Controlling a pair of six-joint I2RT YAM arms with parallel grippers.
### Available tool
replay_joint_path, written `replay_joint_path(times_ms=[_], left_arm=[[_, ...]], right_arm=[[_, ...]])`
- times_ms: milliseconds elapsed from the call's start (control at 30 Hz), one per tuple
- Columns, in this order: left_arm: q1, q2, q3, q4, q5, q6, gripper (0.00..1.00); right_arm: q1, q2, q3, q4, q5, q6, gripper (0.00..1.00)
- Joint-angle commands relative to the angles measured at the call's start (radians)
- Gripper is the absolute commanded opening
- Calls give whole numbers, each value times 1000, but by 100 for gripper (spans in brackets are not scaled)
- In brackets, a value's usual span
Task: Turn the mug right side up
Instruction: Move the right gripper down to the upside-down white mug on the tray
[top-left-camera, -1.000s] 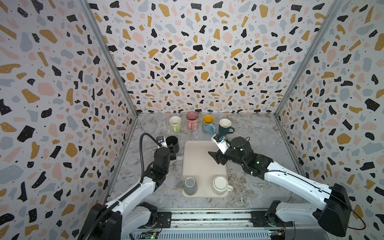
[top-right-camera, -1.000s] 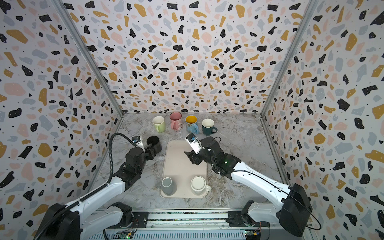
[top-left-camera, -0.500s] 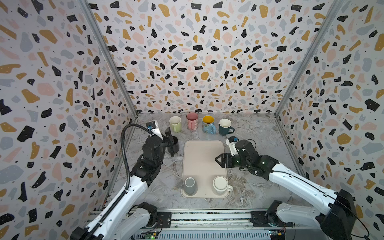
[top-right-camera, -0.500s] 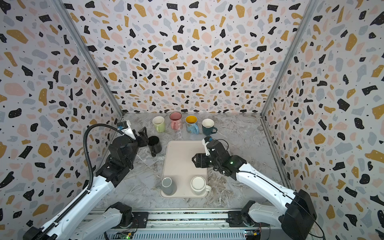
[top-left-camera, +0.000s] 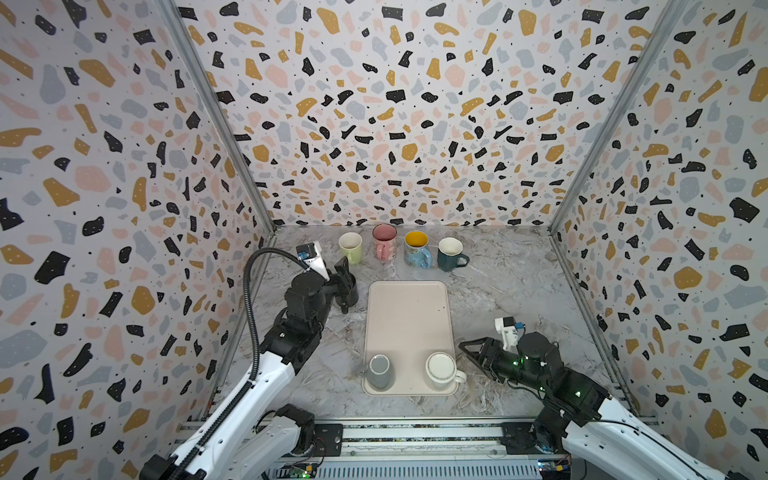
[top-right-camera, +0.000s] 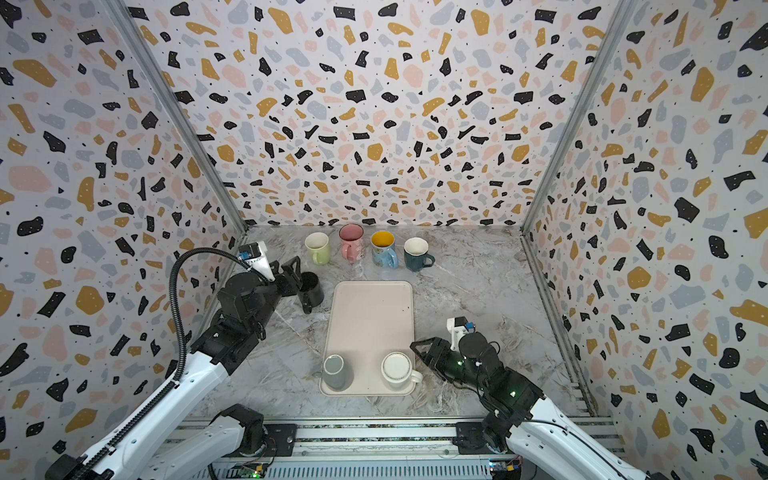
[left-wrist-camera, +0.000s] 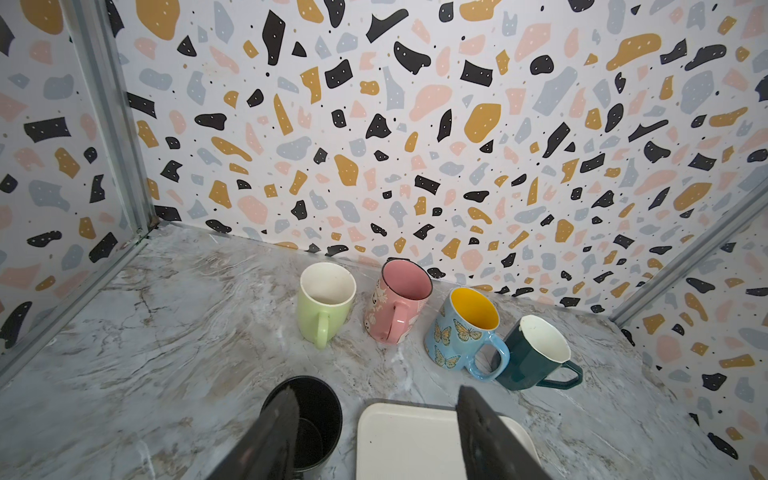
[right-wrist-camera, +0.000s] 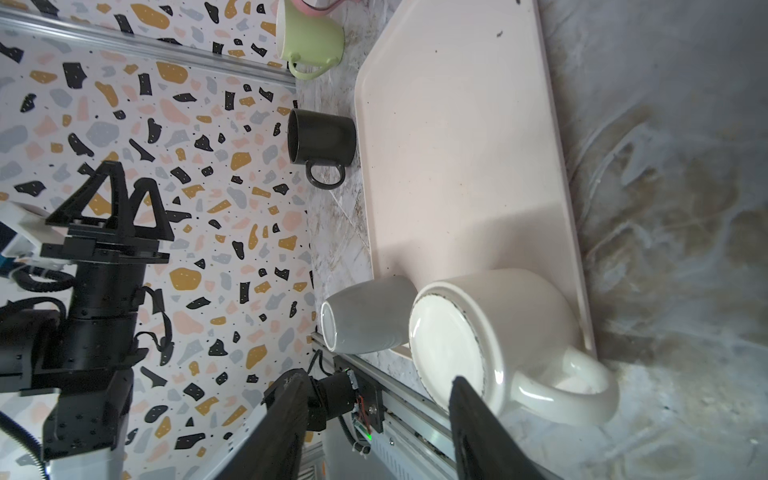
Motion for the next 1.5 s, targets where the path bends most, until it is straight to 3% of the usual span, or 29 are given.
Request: replay_joint_path(times_ms=[0,533,933,1267,1467], left_arm=[[-2,-17,5,31,39,-20,62],[-2,-64,-28,8,77,-32,65],[-2,-66,-30,-7,73,-29,66],[-3,-67,-28,-18,65,-24,67],[-2,-72,-33,-17,58,-24,67]], right_arm=[[42,-23,-16,7,27,149,56],[256,5,-136,65,164,338,59],[251,-94,-227,78,313,407,62],[245,-56,-266,189,312,423,60],[188,-48,-252,202,334,384,60]])
